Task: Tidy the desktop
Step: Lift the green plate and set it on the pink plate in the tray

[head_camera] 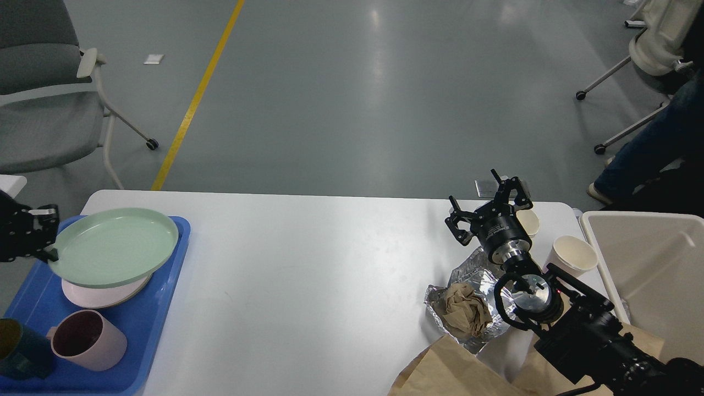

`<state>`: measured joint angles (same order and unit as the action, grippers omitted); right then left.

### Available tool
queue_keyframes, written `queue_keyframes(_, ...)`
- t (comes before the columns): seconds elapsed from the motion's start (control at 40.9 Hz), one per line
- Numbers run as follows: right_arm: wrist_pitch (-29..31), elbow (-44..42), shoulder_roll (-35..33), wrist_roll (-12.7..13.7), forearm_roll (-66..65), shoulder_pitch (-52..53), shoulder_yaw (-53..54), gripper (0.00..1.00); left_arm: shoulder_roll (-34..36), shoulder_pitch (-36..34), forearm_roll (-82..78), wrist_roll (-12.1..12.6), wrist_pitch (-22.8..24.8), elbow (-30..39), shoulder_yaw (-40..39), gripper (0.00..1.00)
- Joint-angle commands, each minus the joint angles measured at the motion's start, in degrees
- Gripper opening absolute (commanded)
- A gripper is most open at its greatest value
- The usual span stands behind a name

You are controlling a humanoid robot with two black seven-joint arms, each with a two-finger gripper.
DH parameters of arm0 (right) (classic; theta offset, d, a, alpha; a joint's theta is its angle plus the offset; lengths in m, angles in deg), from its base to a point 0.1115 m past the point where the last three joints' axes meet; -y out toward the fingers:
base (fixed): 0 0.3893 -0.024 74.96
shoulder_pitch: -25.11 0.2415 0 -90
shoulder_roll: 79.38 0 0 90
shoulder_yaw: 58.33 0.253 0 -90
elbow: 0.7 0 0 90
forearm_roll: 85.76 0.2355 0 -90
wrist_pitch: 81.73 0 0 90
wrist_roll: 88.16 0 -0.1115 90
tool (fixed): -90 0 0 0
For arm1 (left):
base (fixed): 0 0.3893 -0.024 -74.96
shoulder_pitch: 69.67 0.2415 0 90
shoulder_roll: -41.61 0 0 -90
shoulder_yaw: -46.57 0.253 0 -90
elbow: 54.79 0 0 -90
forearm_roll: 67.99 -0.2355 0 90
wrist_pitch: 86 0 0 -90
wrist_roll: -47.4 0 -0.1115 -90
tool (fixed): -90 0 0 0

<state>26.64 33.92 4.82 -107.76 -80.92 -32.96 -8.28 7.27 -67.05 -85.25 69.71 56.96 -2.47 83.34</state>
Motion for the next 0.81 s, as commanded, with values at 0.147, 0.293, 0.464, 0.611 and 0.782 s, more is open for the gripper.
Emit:
queue_keyframes(0.147, -0.1, 0.0, 0.0, 0.0, 0.0, 0.0, 0.0, 1.00, -3.1, 20.6, -0.7, -1.6, -13.9, -13.6, -14.5, 0.00)
queue_keyframes(0.293, 0.0, 0.0, 0.0, 0.0, 0.0, 0.0, 0.1, 1.00, -6.9, 26.6, -0.1, -1.7, -22.4, -15.9, -19.0, 0.00)
queue_keyframes(0.464, 0.0, 0.0, 0.0, 0.0, 0.0, 0.0, 0.1, 1.00, -10.5, 30.2, 0.2, -2.7, -33.2, -16.4, -19.2, 0.00)
queue_keyframes(0.611, -0.1, 0.0, 0.0, 0.0, 0.0, 0.1, 0.0, 1.00, -12.9, 32.4, 0.2, -2.8, -37.0, -16.7, -19.3, 0.01)
queue_keyframes(0.782, 0.0, 0.0, 0.0, 0.0, 0.0, 0.0, 0.1, 1.00, -14.3, 33.2, 0.3, -2.6, -37.5, -16.7, -19.2, 0.10)
